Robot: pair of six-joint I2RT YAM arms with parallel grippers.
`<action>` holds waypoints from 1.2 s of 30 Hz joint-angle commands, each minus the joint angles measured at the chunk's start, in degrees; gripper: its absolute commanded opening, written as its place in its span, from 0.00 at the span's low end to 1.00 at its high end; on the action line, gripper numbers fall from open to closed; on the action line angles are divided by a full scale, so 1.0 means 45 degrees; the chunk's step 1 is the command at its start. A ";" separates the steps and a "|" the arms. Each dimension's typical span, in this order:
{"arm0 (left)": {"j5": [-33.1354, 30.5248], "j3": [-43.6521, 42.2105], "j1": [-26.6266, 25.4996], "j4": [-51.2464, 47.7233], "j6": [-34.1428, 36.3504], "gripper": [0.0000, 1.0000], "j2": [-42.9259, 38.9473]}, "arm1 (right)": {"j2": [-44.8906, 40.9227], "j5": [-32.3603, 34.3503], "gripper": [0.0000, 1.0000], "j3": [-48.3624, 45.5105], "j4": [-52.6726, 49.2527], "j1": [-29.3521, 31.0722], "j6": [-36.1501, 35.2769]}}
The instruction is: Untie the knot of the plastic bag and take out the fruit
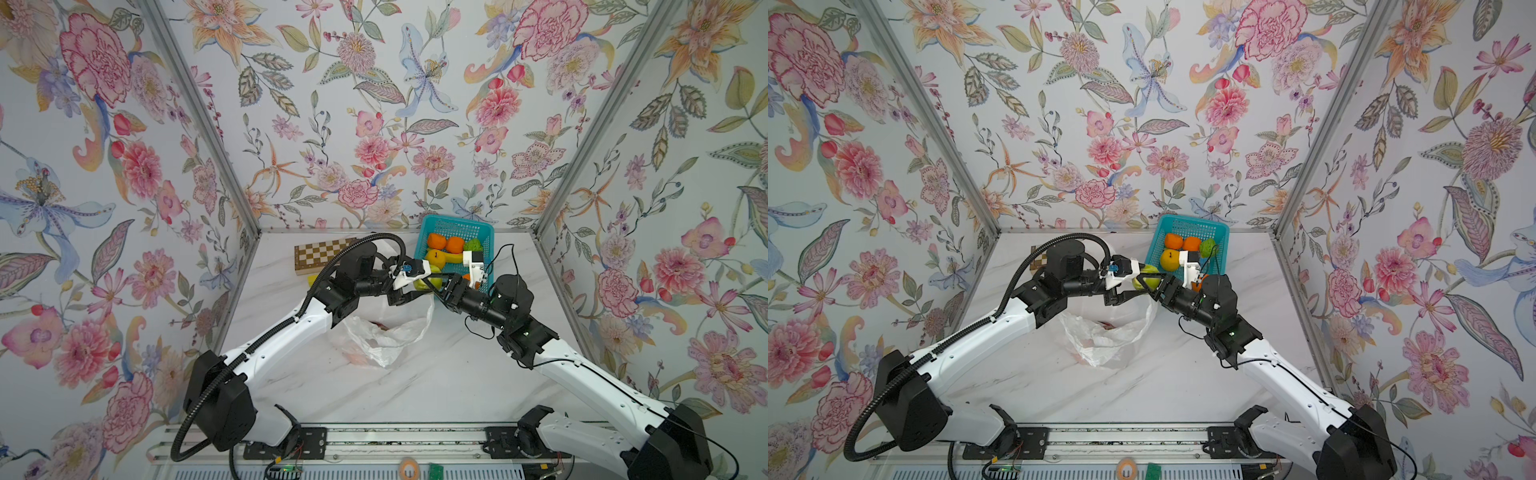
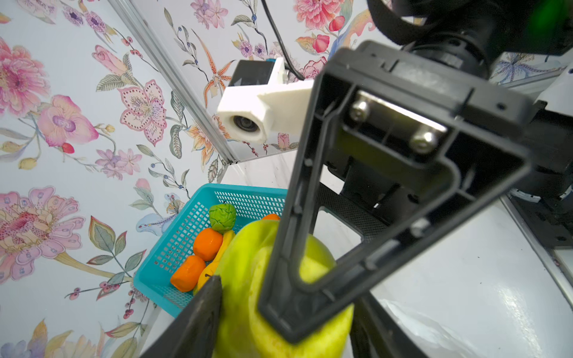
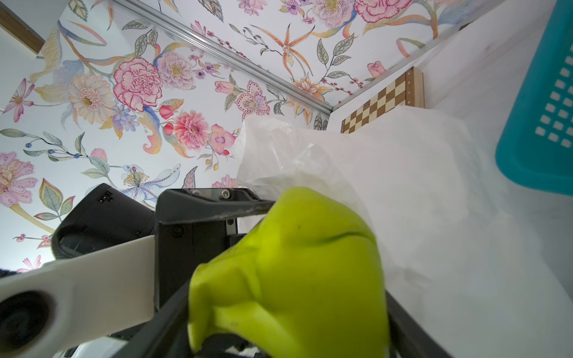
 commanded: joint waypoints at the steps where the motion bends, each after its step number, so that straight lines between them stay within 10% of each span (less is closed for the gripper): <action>1: -0.0457 0.0387 -0.0115 0.0314 -0.0026 0.56 0.0207 | -0.0161 -0.0422 0.77 0.0188 0.0499 0.0084 0.0097; 11: -0.0081 -0.0117 -0.0110 0.2623 -0.1535 0.39 -0.0207 | -0.1403 0.0467 0.99 0.0131 -0.1357 -0.0464 -0.0638; 31: 0.0428 0.1164 -0.0399 0.1841 -0.1467 0.40 0.0759 | 0.0431 -0.1751 0.98 0.1428 0.1037 -0.0842 0.0057; 36: 0.0513 0.1243 -0.0429 0.1962 -0.1595 0.41 0.0827 | 0.0464 -0.1338 0.82 0.1385 0.0945 -0.0774 -0.0242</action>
